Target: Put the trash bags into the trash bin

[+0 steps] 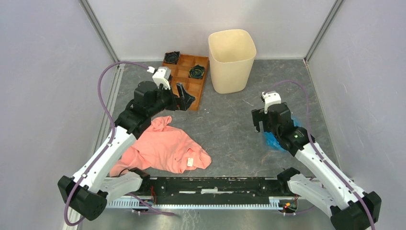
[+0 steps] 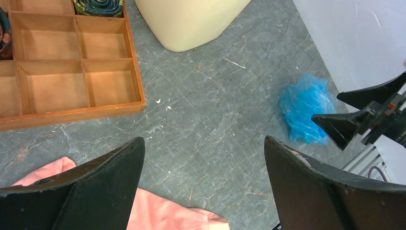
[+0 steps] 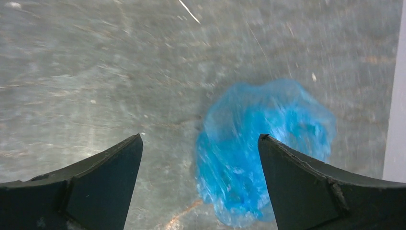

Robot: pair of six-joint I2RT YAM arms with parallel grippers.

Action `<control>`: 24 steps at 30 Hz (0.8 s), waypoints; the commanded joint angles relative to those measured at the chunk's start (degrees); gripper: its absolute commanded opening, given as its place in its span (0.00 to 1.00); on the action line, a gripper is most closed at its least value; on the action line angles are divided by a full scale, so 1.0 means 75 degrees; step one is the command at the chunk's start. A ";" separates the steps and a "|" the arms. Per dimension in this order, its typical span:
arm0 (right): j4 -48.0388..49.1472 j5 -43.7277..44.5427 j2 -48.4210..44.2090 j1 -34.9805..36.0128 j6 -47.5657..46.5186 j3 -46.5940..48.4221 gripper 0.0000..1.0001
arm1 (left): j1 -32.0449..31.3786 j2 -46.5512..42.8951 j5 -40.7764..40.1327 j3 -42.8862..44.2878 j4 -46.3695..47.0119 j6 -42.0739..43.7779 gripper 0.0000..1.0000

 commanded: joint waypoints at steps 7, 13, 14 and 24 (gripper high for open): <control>-0.0865 0.1391 0.0788 -0.1916 0.1253 -0.0080 0.98 | -0.0311 -0.0438 -0.0169 -0.0475 0.0884 0.0778 1.00; -0.0553 0.1414 0.1088 -0.2212 0.1042 -0.0378 0.96 | -0.0366 -0.0604 -0.0033 -0.0738 0.1153 0.0711 1.00; -0.0286 0.1105 0.1092 -0.2217 0.0844 -0.0528 0.89 | -0.0369 -0.0619 -0.0013 -0.0743 0.1178 0.0717 1.00; 0.2374 -0.5513 0.1018 -0.1688 0.1760 -0.1318 0.03 | -0.0396 -0.0117 0.0577 -0.0700 0.1191 0.0382 1.00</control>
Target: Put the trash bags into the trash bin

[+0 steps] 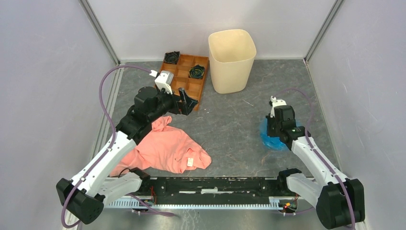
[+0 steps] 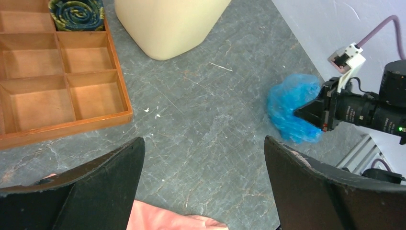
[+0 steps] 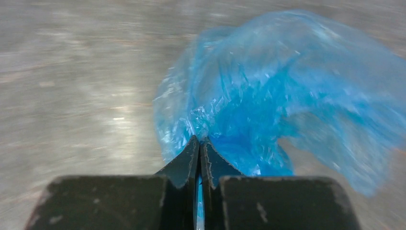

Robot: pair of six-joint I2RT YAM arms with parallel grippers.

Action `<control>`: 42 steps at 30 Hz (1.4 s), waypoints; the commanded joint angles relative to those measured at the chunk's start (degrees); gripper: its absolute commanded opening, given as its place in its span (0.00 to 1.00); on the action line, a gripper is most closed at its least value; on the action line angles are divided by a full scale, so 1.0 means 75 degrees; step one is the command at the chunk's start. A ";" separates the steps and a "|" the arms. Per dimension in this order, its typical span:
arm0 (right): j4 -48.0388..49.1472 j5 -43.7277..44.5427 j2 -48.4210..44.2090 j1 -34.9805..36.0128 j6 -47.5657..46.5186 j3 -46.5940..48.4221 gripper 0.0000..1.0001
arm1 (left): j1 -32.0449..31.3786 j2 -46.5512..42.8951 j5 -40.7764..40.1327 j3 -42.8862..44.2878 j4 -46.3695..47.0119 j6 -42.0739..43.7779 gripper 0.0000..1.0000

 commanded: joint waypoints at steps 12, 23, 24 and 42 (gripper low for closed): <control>0.4529 -0.4299 0.0842 0.1850 0.3163 0.0021 0.07 | -0.0158 0.1123 0.1769 -0.0979 0.0903 -0.2144 1.00; 0.3418 -0.5031 0.1199 0.2526 0.0637 0.0024 0.22 | -0.0621 0.1934 0.1810 -0.1602 0.2170 -0.3741 1.00; 0.3381 -0.4992 0.1157 0.2664 0.0529 -0.0041 0.25 | -0.0712 0.2150 0.1787 -0.1559 0.2335 -0.3907 1.00; 0.1259 -0.0250 -0.2682 0.2999 -0.0526 -0.0311 0.45 | -0.1271 0.4003 0.3136 0.0504 0.3842 -0.3613 0.09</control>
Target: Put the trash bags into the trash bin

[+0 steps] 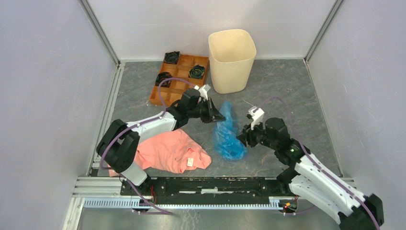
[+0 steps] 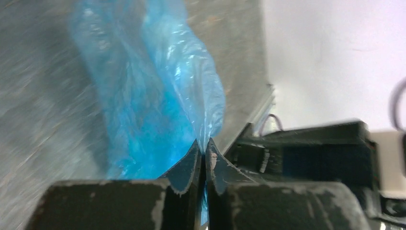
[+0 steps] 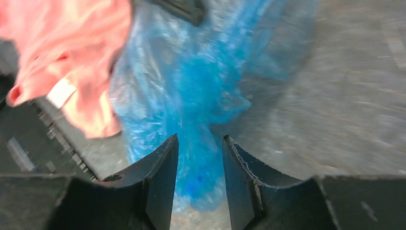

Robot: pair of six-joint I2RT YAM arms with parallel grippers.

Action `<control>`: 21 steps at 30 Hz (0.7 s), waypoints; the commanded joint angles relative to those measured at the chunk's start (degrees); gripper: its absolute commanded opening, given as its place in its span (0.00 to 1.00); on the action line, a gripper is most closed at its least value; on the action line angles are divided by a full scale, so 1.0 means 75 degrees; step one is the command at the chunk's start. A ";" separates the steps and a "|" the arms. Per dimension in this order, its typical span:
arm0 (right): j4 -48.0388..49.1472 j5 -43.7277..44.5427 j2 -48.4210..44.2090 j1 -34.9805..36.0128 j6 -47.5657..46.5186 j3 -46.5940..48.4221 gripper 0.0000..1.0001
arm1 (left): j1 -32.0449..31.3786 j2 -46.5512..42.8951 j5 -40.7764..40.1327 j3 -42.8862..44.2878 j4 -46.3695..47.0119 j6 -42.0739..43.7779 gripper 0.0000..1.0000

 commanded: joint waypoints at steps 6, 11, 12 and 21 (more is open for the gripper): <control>-0.0606 0.3484 -0.2746 -0.0026 -0.0444 0.0937 0.51 | -0.0053 -0.1370 0.3322 0.0080 0.6617 -0.1571 0.02; -0.0534 0.3498 -0.2956 -0.0025 -0.0221 0.1150 0.51 | -0.0042 -0.1007 0.3348 -0.0099 0.7203 -0.1918 0.02; -0.0568 0.3507 -0.2923 -0.0022 -0.0172 0.1151 0.51 | -0.0003 -0.0971 0.3112 -0.0284 0.6703 -0.1669 0.02; -0.0671 0.3072 -0.2217 -0.0023 0.0311 0.0701 0.51 | 0.0029 -0.0993 0.0655 -0.2812 0.4008 0.0146 0.05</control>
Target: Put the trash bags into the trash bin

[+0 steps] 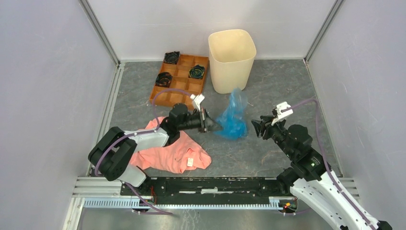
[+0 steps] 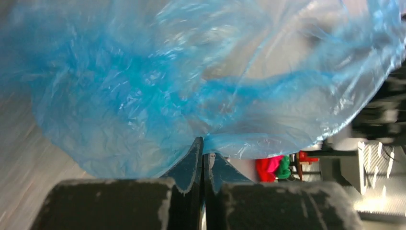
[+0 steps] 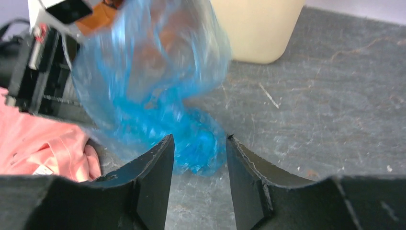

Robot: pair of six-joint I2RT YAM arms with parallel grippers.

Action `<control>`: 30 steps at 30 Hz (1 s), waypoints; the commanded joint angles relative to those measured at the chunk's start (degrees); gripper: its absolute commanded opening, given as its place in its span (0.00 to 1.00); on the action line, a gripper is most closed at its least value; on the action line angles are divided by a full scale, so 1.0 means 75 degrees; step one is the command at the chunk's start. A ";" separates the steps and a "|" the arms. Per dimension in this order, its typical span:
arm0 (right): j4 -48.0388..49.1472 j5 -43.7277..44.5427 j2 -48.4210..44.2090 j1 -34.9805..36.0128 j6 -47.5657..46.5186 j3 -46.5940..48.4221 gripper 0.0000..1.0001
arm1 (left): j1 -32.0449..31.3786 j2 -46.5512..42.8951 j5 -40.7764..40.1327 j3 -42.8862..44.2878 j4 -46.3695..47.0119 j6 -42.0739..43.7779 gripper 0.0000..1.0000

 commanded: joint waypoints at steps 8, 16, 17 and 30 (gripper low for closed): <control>0.0327 -0.0983 0.2418 -0.0058 0.0849 0.0263 0.65 | 0.0026 -0.0459 -0.1656 -0.1685 -0.0987 0.1026 0.10; 0.1513 -0.2522 0.3559 -0.0498 -0.0235 0.0300 0.95 | 0.0027 -0.1069 -0.1728 -0.1759 -0.1322 0.1229 0.11; 0.1735 -0.2885 0.3591 -0.0569 -0.0405 0.0211 0.95 | 0.0025 -0.1168 -0.1732 -0.1737 -0.1442 0.1300 0.11; 0.5442 -0.4554 0.5127 -0.1388 0.1643 -0.0783 0.92 | 0.0037 -0.1614 -0.1873 -0.1631 -0.2174 0.1834 0.11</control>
